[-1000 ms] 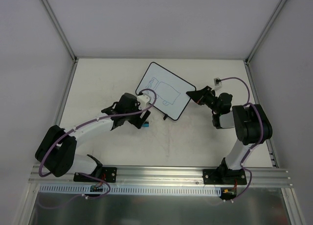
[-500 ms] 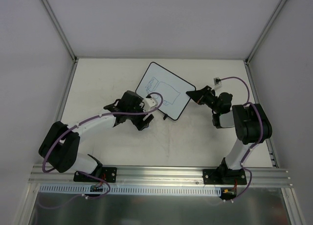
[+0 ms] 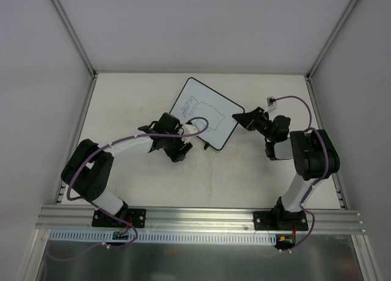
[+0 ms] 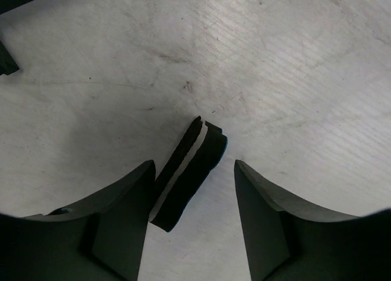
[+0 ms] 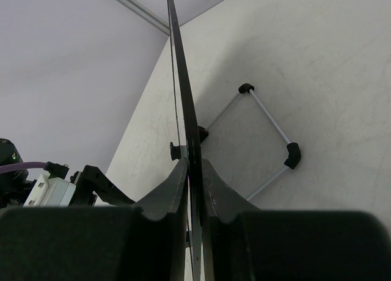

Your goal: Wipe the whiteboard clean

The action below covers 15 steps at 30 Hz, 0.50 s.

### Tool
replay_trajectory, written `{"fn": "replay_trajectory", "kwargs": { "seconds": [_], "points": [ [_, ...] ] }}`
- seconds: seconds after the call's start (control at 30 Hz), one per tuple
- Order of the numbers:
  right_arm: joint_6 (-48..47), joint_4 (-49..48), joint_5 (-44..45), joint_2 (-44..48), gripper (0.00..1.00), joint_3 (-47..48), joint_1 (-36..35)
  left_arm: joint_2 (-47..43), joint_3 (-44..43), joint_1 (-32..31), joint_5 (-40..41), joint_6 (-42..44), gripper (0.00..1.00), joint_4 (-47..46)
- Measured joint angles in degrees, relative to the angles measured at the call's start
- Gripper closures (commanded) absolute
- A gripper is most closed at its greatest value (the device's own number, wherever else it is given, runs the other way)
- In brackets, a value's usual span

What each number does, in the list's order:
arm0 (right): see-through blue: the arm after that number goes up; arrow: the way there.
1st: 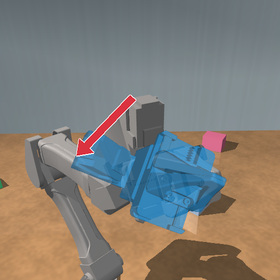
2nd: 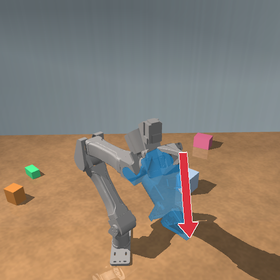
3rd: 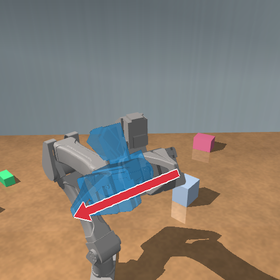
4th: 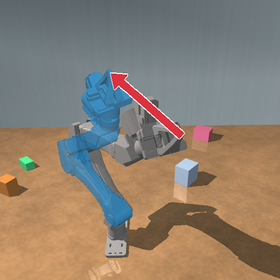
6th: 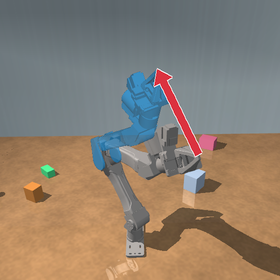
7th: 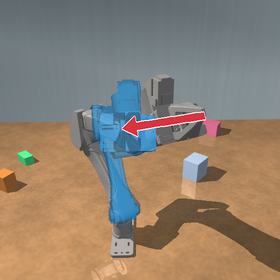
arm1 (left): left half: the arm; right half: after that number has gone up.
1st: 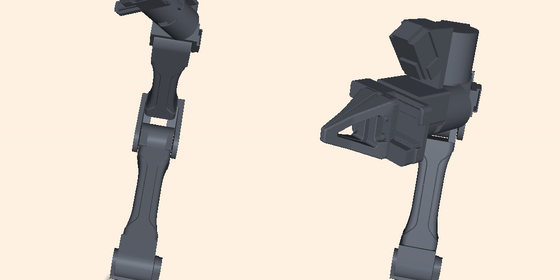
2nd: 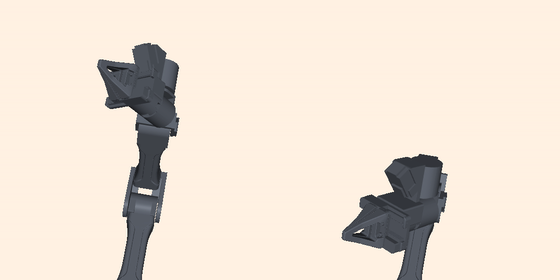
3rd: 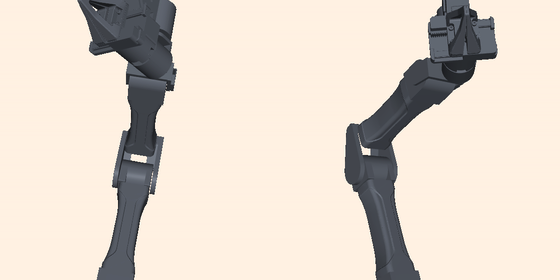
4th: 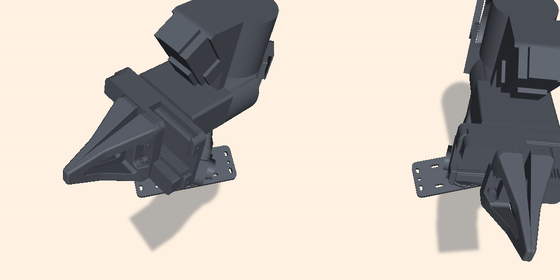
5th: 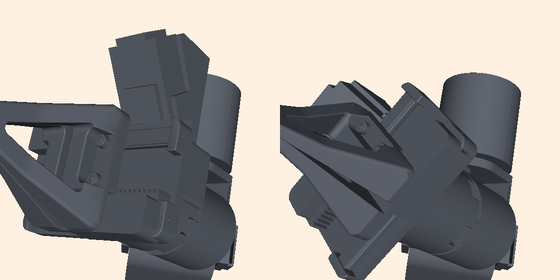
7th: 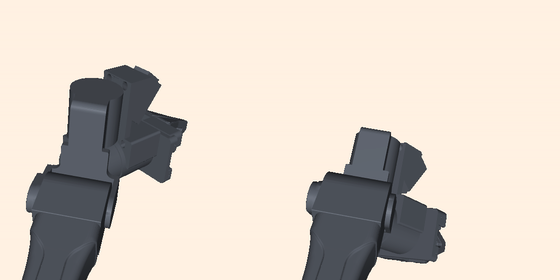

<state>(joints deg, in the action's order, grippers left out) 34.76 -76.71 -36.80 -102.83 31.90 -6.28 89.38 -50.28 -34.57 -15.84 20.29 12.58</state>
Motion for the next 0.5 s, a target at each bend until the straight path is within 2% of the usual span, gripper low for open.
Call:
{"fn": "replay_trajectory", "kwargs": {
  "seconds": [0.07, 0.2, 0.4, 0.5],
  "points": [
    [0.00, 0.00, 0.00, 0.00, 0.89, 0.00, 0.00, 0.46, -0.46, 0.00, 0.17, -0.20, 0.63, 0.33],
    [0.02, -0.02, -0.02, 0.00, 0.89, 0.00, 0.00, 1.16, -1.18, 0.00, 0.46, -0.26, 0.76, 0.72],
    [0.09, -0.02, -0.07, 0.00, 0.89, 0.00, 0.00, 1.33, -1.92, 0.00, 0.44, -0.39, 0.88, 1.07],
    [0.13, -0.02, -0.07, 0.00, 0.89, 0.00, 0.00, 0.96, -1.97, 0.02, 0.33, -0.42, 0.89, 1.53]
  ]
}}
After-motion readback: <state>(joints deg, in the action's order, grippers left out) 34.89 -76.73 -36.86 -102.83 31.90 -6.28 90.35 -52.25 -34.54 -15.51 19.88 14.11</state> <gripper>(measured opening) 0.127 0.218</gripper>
